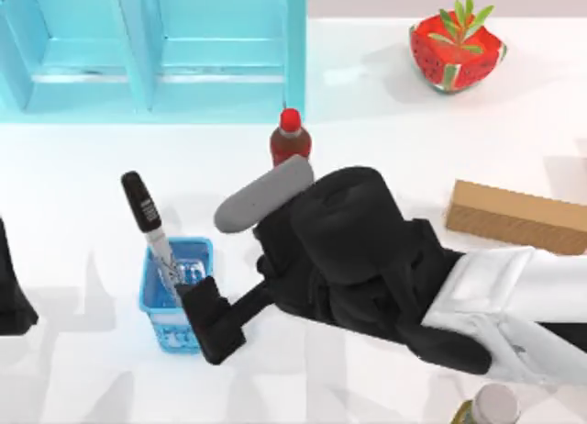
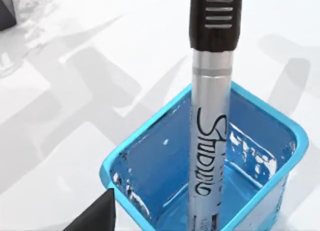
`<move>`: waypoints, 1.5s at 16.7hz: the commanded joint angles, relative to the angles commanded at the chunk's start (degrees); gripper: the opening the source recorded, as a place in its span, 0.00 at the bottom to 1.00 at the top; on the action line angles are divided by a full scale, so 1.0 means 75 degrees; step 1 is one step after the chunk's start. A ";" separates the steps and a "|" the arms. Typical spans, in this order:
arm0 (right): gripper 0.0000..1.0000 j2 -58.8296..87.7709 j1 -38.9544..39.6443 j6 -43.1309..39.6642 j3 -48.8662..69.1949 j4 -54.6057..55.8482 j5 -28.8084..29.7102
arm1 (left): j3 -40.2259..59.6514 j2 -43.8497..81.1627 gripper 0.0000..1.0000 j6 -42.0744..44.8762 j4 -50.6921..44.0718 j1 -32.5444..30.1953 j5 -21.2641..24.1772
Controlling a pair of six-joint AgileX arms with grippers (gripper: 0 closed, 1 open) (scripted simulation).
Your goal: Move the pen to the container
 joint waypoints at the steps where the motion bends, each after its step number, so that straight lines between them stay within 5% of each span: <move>1: 1.00 0.0161 0.0074 0.0038 0.0097 0.0030 0.0029 | 0.0000 0.0000 1.00 0.0000 0.0000 0.0000 0.0000; 22: 1.00 0.3261 0.0027 0.0023 0.2511 0.0701 0.0020 | 0.0000 0.0000 1.00 0.0000 0.0000 0.0000 0.0000; 25: 0.77 0.3261 0.0027 0.0023 0.2511 0.0701 0.0020 | 0.0000 0.0000 1.00 0.0000 0.0000 0.0000 0.0000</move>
